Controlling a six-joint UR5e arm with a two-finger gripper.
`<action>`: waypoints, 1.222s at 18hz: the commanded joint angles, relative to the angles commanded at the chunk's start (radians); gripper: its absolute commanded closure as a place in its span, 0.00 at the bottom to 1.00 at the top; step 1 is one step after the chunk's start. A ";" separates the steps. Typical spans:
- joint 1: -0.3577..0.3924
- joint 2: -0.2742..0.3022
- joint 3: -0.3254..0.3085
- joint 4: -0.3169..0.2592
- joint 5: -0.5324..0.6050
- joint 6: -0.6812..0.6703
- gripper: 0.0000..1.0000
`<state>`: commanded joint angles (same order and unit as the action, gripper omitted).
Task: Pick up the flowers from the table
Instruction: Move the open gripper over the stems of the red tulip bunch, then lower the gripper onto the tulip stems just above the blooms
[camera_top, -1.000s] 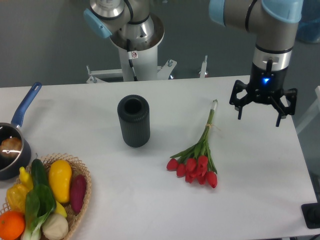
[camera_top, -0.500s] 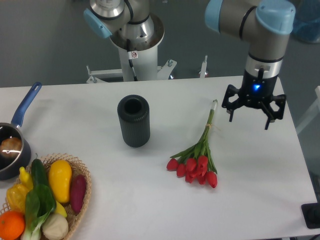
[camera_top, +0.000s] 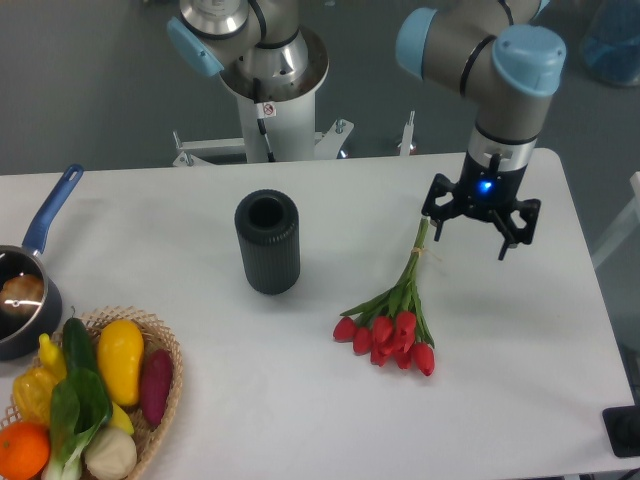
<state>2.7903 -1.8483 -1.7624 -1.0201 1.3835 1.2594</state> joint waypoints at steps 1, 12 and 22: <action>-0.014 -0.008 -0.008 0.002 0.020 -0.002 0.00; -0.084 -0.078 -0.022 0.003 0.058 -0.043 0.00; -0.109 -0.146 0.000 0.038 0.058 -0.044 0.00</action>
<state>2.6814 -1.9941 -1.7625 -0.9818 1.4419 1.2149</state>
